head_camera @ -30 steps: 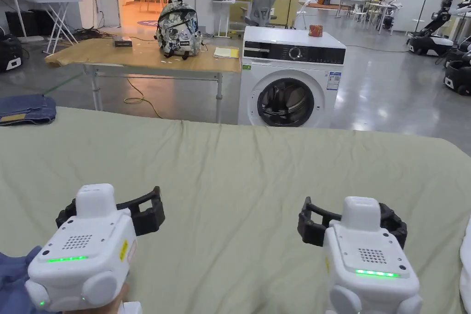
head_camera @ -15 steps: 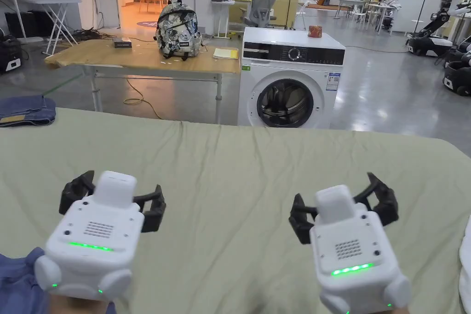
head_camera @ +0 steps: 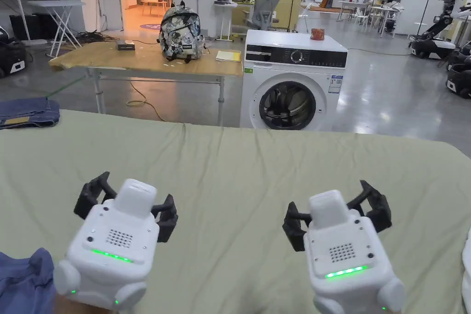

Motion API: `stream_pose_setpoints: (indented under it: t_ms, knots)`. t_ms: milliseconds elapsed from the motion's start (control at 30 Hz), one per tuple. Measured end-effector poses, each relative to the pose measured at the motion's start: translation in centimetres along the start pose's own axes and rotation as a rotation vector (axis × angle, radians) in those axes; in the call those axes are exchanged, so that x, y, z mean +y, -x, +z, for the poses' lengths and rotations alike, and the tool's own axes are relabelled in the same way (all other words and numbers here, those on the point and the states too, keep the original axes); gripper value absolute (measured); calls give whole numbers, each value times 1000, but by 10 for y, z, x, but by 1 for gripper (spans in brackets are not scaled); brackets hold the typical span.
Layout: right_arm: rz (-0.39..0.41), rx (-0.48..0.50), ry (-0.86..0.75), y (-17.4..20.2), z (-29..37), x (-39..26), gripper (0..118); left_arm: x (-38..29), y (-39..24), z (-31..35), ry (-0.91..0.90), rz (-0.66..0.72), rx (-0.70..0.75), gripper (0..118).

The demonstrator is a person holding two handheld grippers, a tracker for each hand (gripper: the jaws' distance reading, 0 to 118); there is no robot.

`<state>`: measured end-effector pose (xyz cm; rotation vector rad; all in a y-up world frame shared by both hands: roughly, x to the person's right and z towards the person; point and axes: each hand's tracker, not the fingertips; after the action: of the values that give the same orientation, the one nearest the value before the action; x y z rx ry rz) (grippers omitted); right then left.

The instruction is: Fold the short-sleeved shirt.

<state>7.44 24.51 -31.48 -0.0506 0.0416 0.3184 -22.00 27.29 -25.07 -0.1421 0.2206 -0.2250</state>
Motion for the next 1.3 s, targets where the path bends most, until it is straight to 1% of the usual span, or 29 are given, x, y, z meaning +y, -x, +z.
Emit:
stream_pose_setpoints:
  t_ms: [33,67,100,133,167,200,267,300,400,433,533,633,667,700,733,767,800,833,867,900,933,1000,1100,1167,1200,1300]
  knots:
    - [-140,-6,23,-6,0,0,118,-10,12,-15,-2,123,-7,108]
    - [-257,1,38,-11,0,-1,118,-11,20,-17,-6,232,-17,107]
    - [-358,9,52,-15,0,-2,118,-11,27,-18,-8,330,-18,108]
    - [-418,-12,60,-18,0,-4,118,-12,33,-19,-15,392,-23,108]
    - [-451,-14,60,-20,0,-5,118,-23,35,-28,-23,416,-21,108]
    - [-451,-27,55,-21,0,-6,118,-25,38,-31,-31,423,-13,108]
    - [-424,-29,30,-17,0,-7,118,-24,42,-35,-46,404,4,107]
    - [-401,-29,27,-17,0,-7,118,-27,33,-27,-62,390,13,107]
    - [-349,-9,14,-13,0,-6,118,-26,33,-31,-84,330,-9,107]
    - [-328,-12,14,-12,-1,-5,118,-25,26,-23,-81,306,-9,107]
    - [-298,-8,10,-6,0,-4,118,-25,17,-25,-73,213,-12,107]
    - [-270,4,16,-1,1,-2,118,-26,8,-19,-86,191,-12,107]
    - [-262,1,15,1,2,-2,118,-26,9,-20,-85,190,-20,105]
    - [-258,0,14,2,3,-2,118,-25,8,-16,-82,192,-25,102]
    - [-259,-2,12,2,3,-2,115,-25,8,-16,-80,202,-31,97]
    - [-261,-9,15,3,5,-2,106,-24,8,-17,-77,207,-29,85]
    - [-266,-20,20,4,6,-1,88,-24,8,-18,-72,214,-21,68]
    - [-277,-26,12,4,8,-1,62,-22,8,-14,-69,225,-17,47]
    - [-280,-28,11,3,8,0,21,-21,8,-14,-64,232,-7,23]
    - [-275,-50,14,4,8,1,0,-19,9,-14,-51,237,14,11]
    - [-276,-56,16,3,8,1,0,-19,12,-14,-46,251,12,9]
    - [-314,-47,3,0,12,1,0,-18,15,-10,-49,275,13,0]
    - [-331,-63,31,-2,13,5,0,-17,15,-9,-45,256,22,0]
    - [-356,-48,48,-5,12,6,0,-16,17,-11,-26,286,-45,0]
    - [-358,-47,57,-5,12,7,0,-16,17,-11,-26,278,-17,0]
    - [-351,-34,68,-4,12,7,0,-18,23,-12,-9,285,-40,0]
